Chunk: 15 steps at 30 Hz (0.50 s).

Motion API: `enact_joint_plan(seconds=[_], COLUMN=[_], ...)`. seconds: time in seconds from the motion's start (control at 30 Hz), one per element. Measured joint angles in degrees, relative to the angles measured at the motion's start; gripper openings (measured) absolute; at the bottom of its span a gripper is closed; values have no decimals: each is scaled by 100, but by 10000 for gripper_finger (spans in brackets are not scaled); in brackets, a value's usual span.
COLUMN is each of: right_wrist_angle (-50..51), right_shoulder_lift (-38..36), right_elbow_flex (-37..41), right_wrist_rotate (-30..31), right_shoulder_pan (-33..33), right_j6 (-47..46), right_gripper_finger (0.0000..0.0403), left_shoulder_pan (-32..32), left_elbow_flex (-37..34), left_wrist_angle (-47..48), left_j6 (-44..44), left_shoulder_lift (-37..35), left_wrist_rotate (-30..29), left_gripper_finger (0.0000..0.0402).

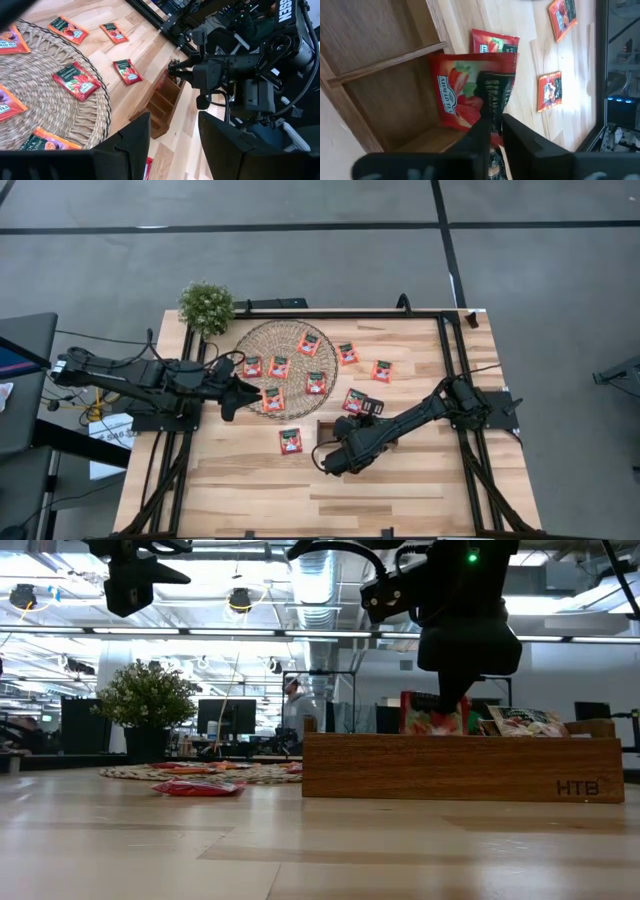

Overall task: Pick & Place Tea
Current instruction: Put the red tea bag into the middle slot of the wooden organizer

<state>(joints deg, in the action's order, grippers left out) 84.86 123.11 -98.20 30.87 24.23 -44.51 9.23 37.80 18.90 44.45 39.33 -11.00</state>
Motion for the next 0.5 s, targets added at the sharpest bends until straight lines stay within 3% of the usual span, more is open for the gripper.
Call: enact_joint_plan(seconds=[0.23, 0.5], right_wrist_angle=[19, 384], right_shoulder_lift=[0, -20], right_elbow_flex=[1, -133], right_wrist_rotate=[20, 55], right_shoulder_pan=[0, 4], right_j6=[160, 160], right_gripper_finger=[81, 80], left_shoulder_pan=[0, 0], left_elbow_flex=[-2, -2], left_wrist_angle=[86, 131], left_j6=[-4, -7], left_shoulder_lift=[1, 2], left_wrist_rotate=[-2, -2], left_gripper_finger=[158, 158])
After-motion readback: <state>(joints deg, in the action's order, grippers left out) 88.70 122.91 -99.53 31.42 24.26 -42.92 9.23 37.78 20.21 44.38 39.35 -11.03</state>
